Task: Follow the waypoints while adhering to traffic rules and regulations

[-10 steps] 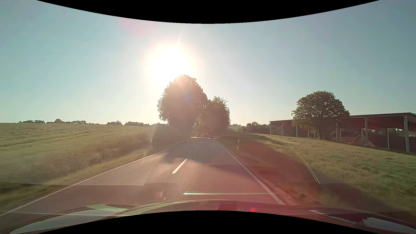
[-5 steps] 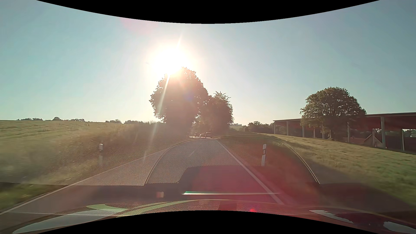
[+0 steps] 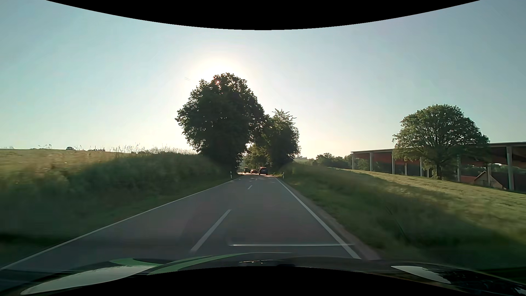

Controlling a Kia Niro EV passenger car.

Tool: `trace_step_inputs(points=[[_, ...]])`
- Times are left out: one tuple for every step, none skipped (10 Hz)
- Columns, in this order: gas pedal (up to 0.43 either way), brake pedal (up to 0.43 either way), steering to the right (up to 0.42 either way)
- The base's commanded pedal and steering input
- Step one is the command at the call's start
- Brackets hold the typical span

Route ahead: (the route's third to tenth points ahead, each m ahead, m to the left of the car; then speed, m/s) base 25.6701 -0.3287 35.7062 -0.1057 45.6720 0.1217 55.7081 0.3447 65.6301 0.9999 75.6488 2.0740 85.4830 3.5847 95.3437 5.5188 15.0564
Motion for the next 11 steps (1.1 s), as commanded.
trace_step_inputs(points=[[0.067, 0.0, -0.002], [0.067, 0.0, -0.002], [0.067, 0.0, -0.002], [0.067, 0.0, -0.001], [0.067, 0.0, 0.001], [0.067, 0.0, 0.001], [0.067, 0.0, 0.001], [0.067, 0.0, 0.001], [0.067, 0.0, 0.0], [0.067, 0.0, 0.001], [0.067, 0.0, 0.001]])
